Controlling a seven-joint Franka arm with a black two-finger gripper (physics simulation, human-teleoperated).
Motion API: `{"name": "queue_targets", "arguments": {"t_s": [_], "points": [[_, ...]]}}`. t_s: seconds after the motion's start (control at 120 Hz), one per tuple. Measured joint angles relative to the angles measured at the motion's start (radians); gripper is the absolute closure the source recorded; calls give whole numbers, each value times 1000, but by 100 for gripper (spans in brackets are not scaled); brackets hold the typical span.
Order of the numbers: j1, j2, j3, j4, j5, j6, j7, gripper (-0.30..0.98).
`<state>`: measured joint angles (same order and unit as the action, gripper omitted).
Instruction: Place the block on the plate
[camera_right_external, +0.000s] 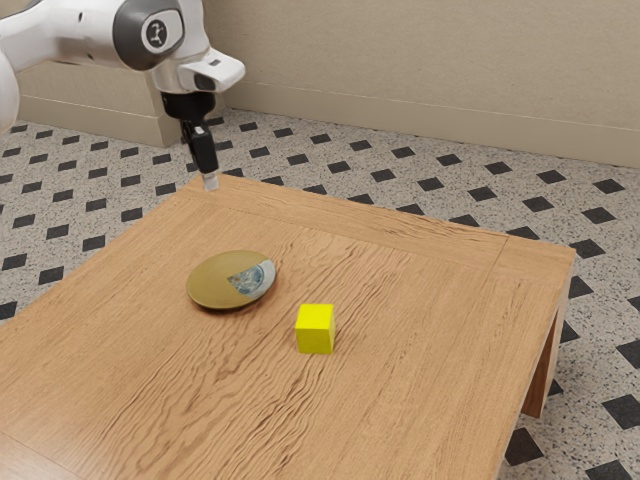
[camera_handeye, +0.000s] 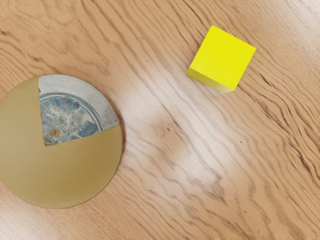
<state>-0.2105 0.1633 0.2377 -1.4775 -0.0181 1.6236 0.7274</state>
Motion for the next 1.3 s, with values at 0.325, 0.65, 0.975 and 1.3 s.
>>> {"name": "queue_targets", "arguments": {"t_s": [0.325, 0.65, 0.975, 1.3], "points": [[-23, 6, 0, -11, -6, -7, 64, 0], [-106, 107, -46, -84, 1, 58, 157, 0], [-129, 182, -77, -201, -25, 279, 270, 0], [-132, 284, -78, -211, -85, 428, 300, 0]]}}
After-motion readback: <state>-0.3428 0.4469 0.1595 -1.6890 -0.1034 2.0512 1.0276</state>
